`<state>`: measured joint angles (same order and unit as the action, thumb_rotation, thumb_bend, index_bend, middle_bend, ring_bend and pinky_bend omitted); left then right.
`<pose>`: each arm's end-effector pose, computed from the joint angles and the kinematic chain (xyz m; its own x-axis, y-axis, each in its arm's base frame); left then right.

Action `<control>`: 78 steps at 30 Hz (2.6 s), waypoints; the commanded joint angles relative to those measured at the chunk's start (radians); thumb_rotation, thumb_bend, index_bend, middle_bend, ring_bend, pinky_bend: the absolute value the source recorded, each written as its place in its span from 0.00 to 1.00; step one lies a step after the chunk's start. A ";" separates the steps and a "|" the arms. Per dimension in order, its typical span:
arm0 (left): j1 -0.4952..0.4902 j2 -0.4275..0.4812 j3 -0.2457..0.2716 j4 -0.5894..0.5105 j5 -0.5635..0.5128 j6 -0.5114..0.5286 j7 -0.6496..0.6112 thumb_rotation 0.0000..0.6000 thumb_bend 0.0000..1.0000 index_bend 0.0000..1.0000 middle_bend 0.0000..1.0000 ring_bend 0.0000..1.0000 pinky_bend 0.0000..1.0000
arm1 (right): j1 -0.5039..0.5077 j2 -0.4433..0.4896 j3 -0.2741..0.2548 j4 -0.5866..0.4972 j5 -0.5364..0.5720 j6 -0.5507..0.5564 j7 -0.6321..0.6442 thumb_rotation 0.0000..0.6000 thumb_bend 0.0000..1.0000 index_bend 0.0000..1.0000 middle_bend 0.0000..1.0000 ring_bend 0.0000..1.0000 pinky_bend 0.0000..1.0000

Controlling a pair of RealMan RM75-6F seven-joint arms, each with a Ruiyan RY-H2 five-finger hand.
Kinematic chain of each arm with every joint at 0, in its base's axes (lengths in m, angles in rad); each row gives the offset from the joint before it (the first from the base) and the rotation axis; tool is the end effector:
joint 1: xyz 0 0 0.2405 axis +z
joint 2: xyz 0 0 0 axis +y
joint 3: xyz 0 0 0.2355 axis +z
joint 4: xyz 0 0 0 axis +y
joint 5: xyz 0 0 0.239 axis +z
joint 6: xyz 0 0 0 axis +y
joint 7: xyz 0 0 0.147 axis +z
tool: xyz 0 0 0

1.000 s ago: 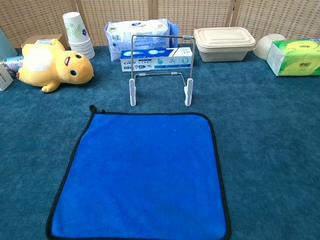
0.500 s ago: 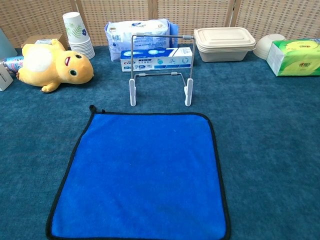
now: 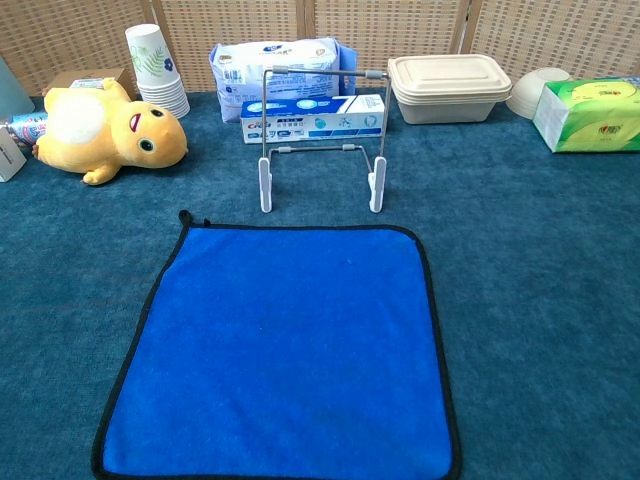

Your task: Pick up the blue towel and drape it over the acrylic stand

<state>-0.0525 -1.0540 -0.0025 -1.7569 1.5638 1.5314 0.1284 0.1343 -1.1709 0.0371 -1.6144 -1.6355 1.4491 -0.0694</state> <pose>-0.2769 0.1622 0.1260 0.4440 0.0142 0.8959 0.8954 -0.0453 -0.4430 -0.2721 -0.1932 0.0933 0.4259 -0.0227 0.9045 -0.8896 -0.1928 0.4140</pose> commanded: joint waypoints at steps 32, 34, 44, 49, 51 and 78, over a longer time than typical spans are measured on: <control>-0.065 0.063 -0.011 -0.143 0.005 -0.090 0.027 1.00 0.25 0.27 0.25 0.22 0.17 | 0.438 -0.334 -0.057 0.374 -0.360 -0.203 0.232 1.00 0.03 0.18 0.26 0.20 0.33; -0.070 0.060 -0.012 -0.147 0.002 -0.096 0.034 1.00 0.25 0.27 0.25 0.22 0.17 | 0.456 -0.354 -0.060 0.407 -0.367 -0.201 0.248 1.00 0.03 0.18 0.26 0.20 0.33; -0.085 0.045 -0.016 -0.149 -0.022 -0.122 0.049 1.00 0.25 0.27 0.25 0.22 0.17 | 0.516 -0.444 -0.075 0.544 -0.362 -0.189 0.309 1.00 0.03 0.18 0.26 0.20 0.33; -0.087 0.041 -0.017 -0.146 -0.032 -0.128 0.046 1.00 0.25 0.27 0.25 0.22 0.17 | 0.534 -0.483 -0.088 0.609 -0.359 -0.186 0.315 1.00 0.03 0.18 0.26 0.20 0.33; -0.089 0.040 -0.017 -0.144 -0.034 -0.131 0.045 1.00 0.25 0.27 0.25 0.22 0.17 | 0.540 -0.496 -0.093 0.627 -0.356 -0.187 0.323 1.00 0.03 0.18 0.26 0.20 0.33; -0.090 0.030 -0.009 -0.124 -0.038 -0.130 0.025 1.00 0.25 0.27 0.24 0.22 0.17 | 0.592 -0.564 -0.151 0.718 -0.311 -0.185 0.344 1.00 0.03 0.18 0.26 0.19 0.33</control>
<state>-0.1430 -1.0234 -0.0119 -1.8814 1.5259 1.4011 0.1543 0.7255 -1.7338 -0.1136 -0.8964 -1.9470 1.2642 0.2747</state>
